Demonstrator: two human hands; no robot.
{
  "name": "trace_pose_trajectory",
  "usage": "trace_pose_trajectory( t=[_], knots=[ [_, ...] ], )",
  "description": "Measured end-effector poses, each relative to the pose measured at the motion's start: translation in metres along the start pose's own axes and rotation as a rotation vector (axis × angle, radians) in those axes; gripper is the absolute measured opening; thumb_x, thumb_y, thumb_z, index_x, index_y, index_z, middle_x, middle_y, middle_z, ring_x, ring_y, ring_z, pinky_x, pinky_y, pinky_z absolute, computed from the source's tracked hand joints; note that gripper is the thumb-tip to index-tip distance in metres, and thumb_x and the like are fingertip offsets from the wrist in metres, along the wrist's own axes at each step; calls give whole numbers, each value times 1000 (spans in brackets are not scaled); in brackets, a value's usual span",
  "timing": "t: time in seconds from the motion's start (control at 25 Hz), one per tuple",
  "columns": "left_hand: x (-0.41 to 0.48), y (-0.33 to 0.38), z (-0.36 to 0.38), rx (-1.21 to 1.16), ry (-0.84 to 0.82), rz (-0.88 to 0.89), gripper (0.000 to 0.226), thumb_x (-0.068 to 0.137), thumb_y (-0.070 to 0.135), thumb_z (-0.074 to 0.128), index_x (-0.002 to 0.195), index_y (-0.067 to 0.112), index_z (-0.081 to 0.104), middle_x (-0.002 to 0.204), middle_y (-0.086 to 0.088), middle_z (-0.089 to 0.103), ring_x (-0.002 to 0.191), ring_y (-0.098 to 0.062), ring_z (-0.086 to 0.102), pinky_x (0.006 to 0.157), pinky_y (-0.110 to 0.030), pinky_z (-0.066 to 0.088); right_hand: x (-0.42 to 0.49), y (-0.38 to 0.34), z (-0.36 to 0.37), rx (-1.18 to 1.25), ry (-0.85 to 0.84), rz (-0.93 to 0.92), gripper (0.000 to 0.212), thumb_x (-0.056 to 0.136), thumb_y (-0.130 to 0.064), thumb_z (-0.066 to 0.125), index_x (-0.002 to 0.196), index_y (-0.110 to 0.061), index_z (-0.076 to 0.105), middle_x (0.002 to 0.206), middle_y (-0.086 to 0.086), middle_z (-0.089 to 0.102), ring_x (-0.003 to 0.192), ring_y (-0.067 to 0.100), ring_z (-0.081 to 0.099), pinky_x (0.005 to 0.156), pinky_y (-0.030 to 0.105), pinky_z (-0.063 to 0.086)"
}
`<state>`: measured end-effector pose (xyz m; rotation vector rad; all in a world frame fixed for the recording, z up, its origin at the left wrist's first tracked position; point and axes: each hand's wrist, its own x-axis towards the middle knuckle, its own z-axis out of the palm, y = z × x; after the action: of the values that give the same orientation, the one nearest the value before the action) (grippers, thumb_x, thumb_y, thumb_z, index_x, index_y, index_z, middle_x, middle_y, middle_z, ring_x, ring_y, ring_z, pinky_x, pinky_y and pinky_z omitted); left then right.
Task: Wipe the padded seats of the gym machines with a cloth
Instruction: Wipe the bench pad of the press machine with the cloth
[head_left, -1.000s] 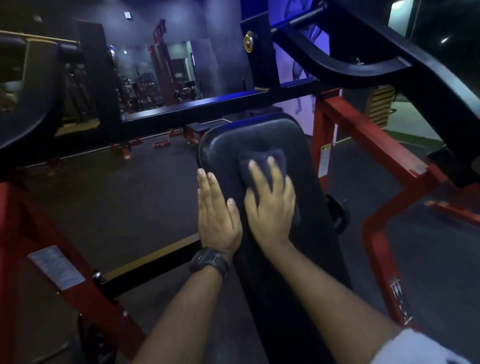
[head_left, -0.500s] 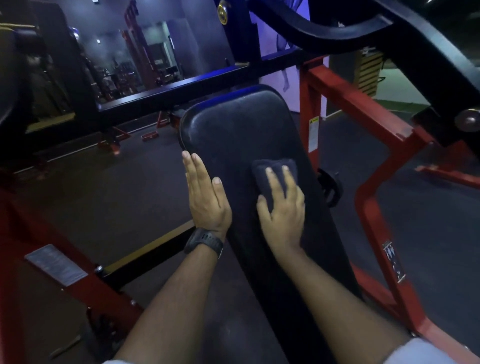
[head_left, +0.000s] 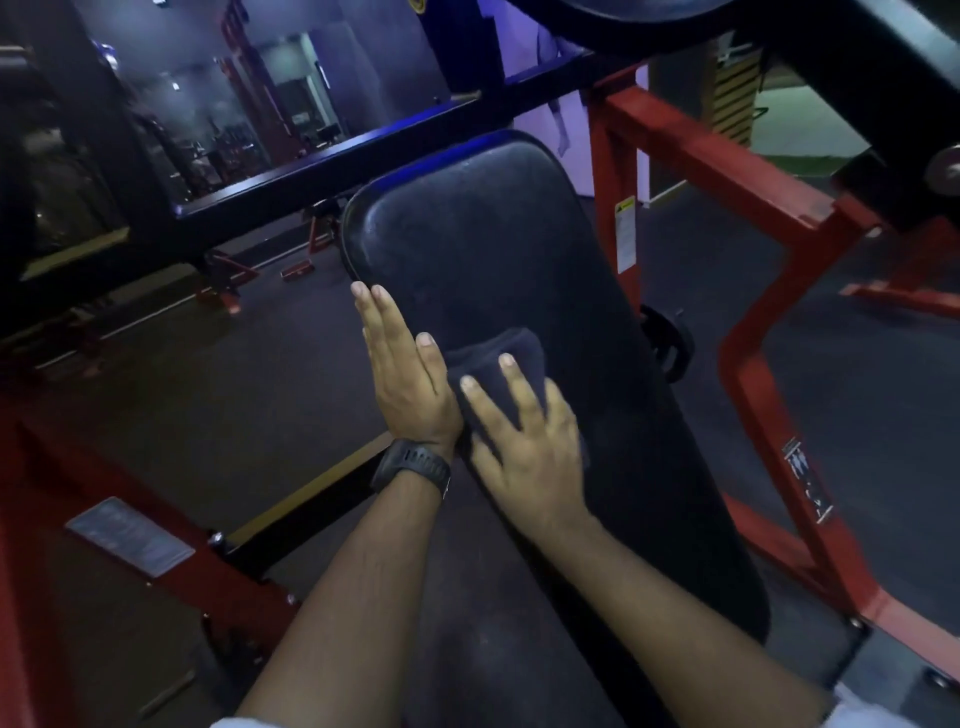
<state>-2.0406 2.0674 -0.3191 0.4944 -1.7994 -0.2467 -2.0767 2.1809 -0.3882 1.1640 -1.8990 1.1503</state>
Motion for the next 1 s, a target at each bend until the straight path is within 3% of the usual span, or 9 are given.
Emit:
trace_pose_trajectory(
  t=[0.08, 0.2, 0.36, 0.56, 0.68, 0.76, 0.84, 0.88, 1.0],
  knots=[
    [1, 0, 1, -4, 5, -7, 56, 105, 10, 34, 157, -6, 18, 167, -24, 11, 156, -29, 14, 119, -56, 31, 11, 26, -3, 43, 24, 113, 64, 86, -33, 60, 148, -37, 43, 158, 2, 38, 126, 35, 50, 97, 52, 48],
    [-1, 3, 0, 9, 17, -6, 56, 104, 8, 34, 156, -7, 20, 165, -26, 13, 156, -31, 16, 119, -55, 31, 35, -16, -7, 245, 119, 855, 68, 85, -33, 58, 150, -38, 42, 162, -1, 31, 132, 35, 44, 100, 57, 46],
    [0, 0, 2, 22, 19, 34, 55, 105, 11, 33, 155, -8, 21, 164, -29, 15, 155, -31, 18, 118, -56, 32, 13, 24, -5, -20, 13, -119, 59, 89, -31, 61, 147, -35, 47, 157, 8, 42, 124, 40, 53, 99, 52, 47],
    [0, 0, 3, 17, 21, 31, 56, 103, 7, 34, 155, -9, 20, 164, -29, 14, 155, -34, 17, 120, -55, 30, 28, 12, -1, 130, 123, 679, 67, 87, -27, 61, 150, -36, 42, 161, 2, 32, 128, 35, 45, 102, 55, 45],
    [0, -1, 2, 22, 20, 53, 55, 104, 7, 34, 154, -10, 20, 163, -31, 15, 155, -35, 17, 121, -55, 28, 19, 48, -4, -78, 18, -214, 61, 88, -27, 63, 146, -35, 46, 157, 5, 39, 119, 40, 54, 98, 52, 47],
    [2, -1, 3, 31, 20, 45, 56, 103, 5, 36, 155, -10, 19, 163, -31, 14, 155, -35, 16, 122, -54, 26, 40, 77, -9, -60, 21, -88, 63, 87, -29, 61, 147, -35, 44, 158, 4, 40, 121, 36, 55, 95, 51, 49],
    [1, 1, 2, 49, 8, 27, 58, 102, 3, 36, 155, -10, 18, 164, -31, 13, 155, -35, 14, 126, -48, 19, 53, 58, -11, 141, 91, 587, 66, 87, -29, 58, 151, -35, 42, 161, 1, 34, 128, 34, 48, 99, 54, 47],
    [1, 3, 2, 59, 8, 30, 58, 102, 4, 35, 155, -10, 18, 164, -31, 12, 155, -36, 13, 127, -45, 16, 51, 47, -6, 113, 107, 654, 66, 87, -30, 57, 151, -35, 42, 161, 2, 33, 129, 36, 46, 101, 55, 46],
    [0, 3, 1, 74, 1, 56, 58, 102, 8, 33, 154, -12, 18, 163, -32, 12, 155, -37, 13, 128, -41, 13, 34, 68, -8, -93, 6, -137, 61, 87, -29, 60, 147, -33, 48, 157, 7, 41, 119, 41, 53, 98, 52, 47]
  ],
)
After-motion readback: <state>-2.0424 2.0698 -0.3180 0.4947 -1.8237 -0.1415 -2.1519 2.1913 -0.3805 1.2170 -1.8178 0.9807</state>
